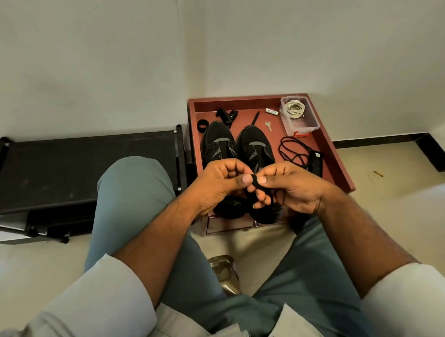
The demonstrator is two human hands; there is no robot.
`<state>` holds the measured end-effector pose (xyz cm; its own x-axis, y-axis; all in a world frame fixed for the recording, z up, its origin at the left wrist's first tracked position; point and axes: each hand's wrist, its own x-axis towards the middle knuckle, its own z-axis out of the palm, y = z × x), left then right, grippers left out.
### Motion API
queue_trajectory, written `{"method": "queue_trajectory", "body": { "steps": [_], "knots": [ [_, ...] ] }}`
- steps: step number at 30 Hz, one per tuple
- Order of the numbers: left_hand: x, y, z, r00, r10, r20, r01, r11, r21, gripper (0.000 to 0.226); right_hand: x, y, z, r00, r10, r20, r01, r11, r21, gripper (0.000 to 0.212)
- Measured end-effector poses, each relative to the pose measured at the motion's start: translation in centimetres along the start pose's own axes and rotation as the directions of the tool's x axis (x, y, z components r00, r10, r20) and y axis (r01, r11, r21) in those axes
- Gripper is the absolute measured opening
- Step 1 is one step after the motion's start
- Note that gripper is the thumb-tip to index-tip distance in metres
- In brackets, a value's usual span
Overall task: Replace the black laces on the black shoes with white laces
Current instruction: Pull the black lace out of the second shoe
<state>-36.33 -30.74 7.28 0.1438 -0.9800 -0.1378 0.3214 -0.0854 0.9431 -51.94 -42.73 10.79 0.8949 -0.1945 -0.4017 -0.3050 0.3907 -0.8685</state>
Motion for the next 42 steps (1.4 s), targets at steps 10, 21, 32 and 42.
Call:
{"method": "queue_trajectory", "body": {
  "steps": [10,21,32,42],
  "knots": [
    [2.5,-0.3,0.7,0.996,0.002,-0.093,0.013,0.987,0.161,0.009,0.0,-0.1,-1.1,0.96,-0.16,-0.23,0.051,0.907,-0.417,0.019],
    [14.0,1.0,3.8,0.996,0.093,-0.014,-0.08,0.915,0.396,0.019,-0.1,-3.0,-11.5,0.867,-0.363,-0.341,-0.038,0.635,-0.771,0.02],
    [29.0,-2.8,3.8,0.979,-0.203,0.008,0.03,0.181,0.983,0.034,7.7,-5.4,-26.8,0.776,-0.507,-0.376,-0.461,-0.048,-0.886,0.027],
    [33.0,-6.4,4.9,0.867,-0.496,-0.051,-0.062,-0.21,0.976,0.034,13.1,-3.2,-31.6,0.863,-0.342,-0.372,-0.49,-0.388,-0.78,0.034]
  ]
}}
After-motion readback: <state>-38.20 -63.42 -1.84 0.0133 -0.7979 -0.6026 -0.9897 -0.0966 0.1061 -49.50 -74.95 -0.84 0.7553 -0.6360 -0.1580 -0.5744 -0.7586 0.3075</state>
